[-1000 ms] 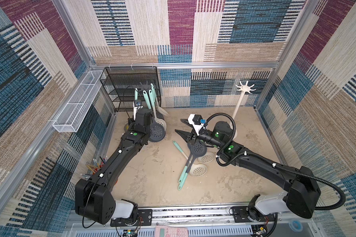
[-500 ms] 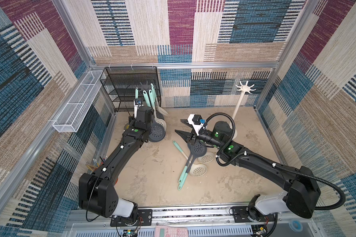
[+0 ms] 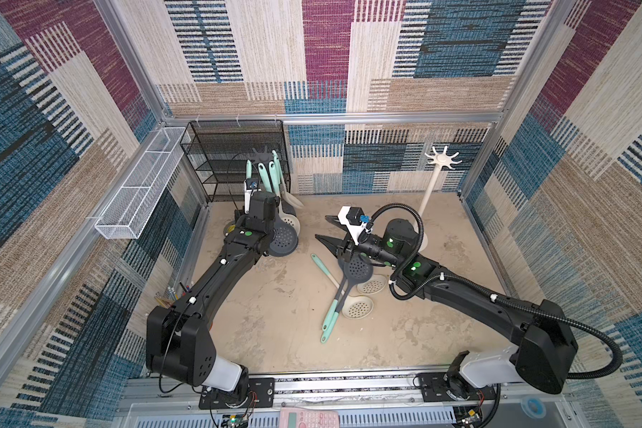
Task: Hang the skimmer on the kitchen utensil rack
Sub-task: Hang the skimmer on the rack.
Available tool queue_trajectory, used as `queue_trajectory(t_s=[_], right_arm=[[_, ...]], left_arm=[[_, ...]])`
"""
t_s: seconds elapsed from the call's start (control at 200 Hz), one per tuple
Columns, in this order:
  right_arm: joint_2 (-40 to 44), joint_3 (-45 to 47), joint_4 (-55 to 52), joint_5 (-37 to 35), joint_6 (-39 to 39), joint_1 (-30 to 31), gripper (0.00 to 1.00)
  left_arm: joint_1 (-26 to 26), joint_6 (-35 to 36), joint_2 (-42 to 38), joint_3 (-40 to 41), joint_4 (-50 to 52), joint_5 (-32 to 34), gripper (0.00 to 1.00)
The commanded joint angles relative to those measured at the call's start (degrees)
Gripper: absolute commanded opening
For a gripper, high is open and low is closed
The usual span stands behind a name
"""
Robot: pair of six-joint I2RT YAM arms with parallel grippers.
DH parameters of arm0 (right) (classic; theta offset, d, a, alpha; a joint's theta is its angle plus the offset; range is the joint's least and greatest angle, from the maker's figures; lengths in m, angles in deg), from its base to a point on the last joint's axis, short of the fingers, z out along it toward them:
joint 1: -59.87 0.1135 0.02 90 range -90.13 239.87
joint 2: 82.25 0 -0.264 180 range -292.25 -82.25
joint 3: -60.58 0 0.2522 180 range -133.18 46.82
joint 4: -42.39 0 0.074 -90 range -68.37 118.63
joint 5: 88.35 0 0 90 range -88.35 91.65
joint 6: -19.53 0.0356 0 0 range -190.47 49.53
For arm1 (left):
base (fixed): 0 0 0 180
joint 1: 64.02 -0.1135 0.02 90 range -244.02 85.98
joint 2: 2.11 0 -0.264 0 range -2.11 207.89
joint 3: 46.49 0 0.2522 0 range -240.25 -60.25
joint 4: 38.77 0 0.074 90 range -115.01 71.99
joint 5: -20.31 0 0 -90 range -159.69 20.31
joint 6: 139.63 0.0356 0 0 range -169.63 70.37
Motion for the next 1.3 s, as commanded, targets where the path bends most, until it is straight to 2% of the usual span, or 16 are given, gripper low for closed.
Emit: queue_trajectory(t_s=[0.0,0.601,0.972,1.152,1.292], right_arm=[[-0.2,-0.4,1.2,0.4,0.1,0.0,0.61],[-0.1,0.2,1.6,0.3,0.0,0.0,0.61],[0.8,-0.2,0.0,-2.3,1.2,0.0,0.61],[0.6,-1.7,-4.2,-5.1,2.8,0.0,0.61],[0.9,-2.1,-7.3,-8.3,3.9,0.0,0.62]], left_arm=[[0.2,2.1,0.3,0.2,2.5,0.3,0.00],[1.0,4.3,1.9,0.5,2.1,2.9,0.00],[1.0,3.4,-1.0,0.0,4.5,0.5,0.00],[1.0,3.0,-3.2,-0.6,6.4,-0.8,0.09],[0.7,1.4,-5.5,-1.2,8.9,-4.8,0.19]])
